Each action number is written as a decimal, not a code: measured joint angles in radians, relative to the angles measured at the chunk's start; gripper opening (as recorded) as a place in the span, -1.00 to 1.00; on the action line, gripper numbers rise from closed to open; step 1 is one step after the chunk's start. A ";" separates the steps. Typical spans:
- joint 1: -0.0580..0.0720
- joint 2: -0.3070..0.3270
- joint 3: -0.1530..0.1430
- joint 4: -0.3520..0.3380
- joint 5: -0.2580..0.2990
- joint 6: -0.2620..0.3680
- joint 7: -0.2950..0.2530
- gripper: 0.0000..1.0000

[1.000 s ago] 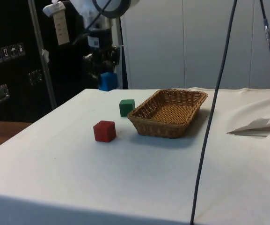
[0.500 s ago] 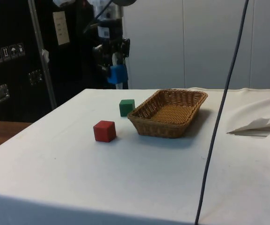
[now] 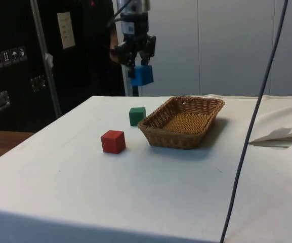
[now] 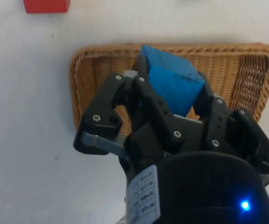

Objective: Pick up the blue cube and place it into the basket.

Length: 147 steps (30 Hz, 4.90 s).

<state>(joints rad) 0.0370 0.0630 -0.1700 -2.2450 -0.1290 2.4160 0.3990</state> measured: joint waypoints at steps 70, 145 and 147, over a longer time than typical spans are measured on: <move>-0.023 0.059 -0.102 -0.389 -0.013 0.472 -0.108 -0.95; -0.021 -0.029 -0.114 -0.173 0.028 0.229 -0.097 1.00; -0.021 -0.030 -0.114 -0.159 0.030 0.213 -0.097 1.00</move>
<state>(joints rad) 0.0160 0.0330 -0.2840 -2.4040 -0.0990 2.6290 0.3020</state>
